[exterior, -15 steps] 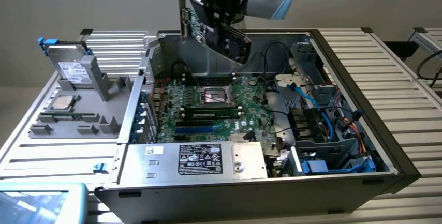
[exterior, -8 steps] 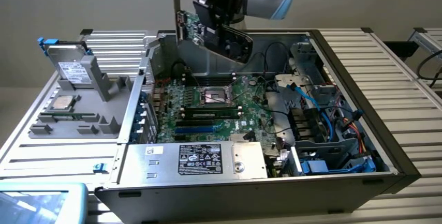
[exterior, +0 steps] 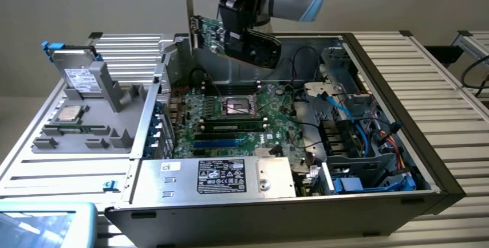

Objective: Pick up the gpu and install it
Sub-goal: 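Pick up the gpu and move the gpu toward the slot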

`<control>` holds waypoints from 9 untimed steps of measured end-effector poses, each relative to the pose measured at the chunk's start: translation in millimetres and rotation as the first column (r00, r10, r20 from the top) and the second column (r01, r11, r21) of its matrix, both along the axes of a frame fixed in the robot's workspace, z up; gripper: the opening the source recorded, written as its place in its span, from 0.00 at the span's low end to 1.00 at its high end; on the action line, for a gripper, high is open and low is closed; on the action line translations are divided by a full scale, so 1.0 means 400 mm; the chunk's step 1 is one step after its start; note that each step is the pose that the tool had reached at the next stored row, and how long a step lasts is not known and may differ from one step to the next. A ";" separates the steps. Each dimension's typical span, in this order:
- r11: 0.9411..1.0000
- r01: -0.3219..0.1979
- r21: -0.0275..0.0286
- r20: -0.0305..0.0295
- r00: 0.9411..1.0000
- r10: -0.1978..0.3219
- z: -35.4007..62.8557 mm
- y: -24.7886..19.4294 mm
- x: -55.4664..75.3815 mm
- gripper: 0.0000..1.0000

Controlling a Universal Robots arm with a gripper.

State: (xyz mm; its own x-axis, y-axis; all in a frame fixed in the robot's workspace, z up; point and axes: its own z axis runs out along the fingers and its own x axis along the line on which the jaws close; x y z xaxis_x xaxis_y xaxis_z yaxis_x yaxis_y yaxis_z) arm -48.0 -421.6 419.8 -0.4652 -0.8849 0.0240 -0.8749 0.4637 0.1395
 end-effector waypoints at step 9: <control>0.987 -0.163 0.000 0.000 0.987 0.163 -0.002 0.000 0.000 0.29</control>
